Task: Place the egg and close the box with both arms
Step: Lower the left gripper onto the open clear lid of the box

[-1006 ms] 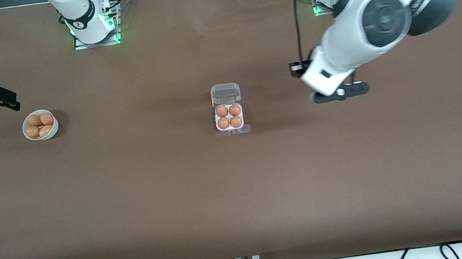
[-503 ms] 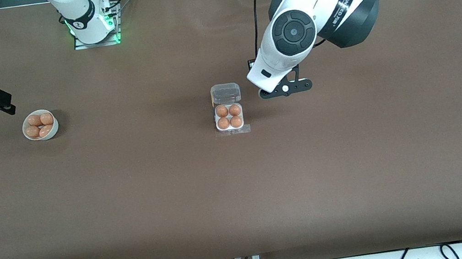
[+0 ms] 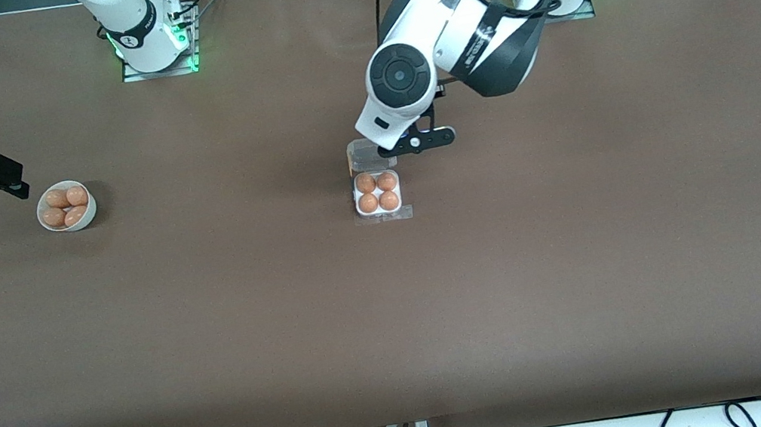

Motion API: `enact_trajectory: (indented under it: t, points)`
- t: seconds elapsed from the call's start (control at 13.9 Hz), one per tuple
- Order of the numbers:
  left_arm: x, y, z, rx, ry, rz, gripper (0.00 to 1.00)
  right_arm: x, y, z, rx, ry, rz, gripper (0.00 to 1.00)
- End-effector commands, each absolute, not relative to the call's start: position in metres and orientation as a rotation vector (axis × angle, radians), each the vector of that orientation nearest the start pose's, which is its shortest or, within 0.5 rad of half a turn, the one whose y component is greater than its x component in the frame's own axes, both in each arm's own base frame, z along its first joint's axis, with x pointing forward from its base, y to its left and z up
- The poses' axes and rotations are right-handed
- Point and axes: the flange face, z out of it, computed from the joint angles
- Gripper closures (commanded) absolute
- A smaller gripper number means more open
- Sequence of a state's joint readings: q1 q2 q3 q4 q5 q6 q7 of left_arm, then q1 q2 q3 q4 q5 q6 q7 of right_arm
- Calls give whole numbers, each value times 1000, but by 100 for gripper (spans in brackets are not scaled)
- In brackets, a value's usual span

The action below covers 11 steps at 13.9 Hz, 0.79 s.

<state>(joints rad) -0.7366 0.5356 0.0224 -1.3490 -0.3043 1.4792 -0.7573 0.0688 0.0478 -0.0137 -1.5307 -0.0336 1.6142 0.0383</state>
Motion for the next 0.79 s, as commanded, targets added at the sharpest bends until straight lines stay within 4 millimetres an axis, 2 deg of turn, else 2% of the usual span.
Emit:
enact_trajectory:
  t: [0.0,0.22,0.36,0.72]
  points:
    - [482,-470,387,-3038,-143,798,83,576,35,620,-3171,-28,-69,0]
    - [476,-486,351,-3024,-142,865,86,576,32,622,-3171,-19,-76,0]
    - [474,-493,329,-3025,-180,984,88,576,33,621,-3171,-21,-76,0]
    - [472,-503,288,-3019,-197,979,91,580,35,615,-3171,-26,-71,0]
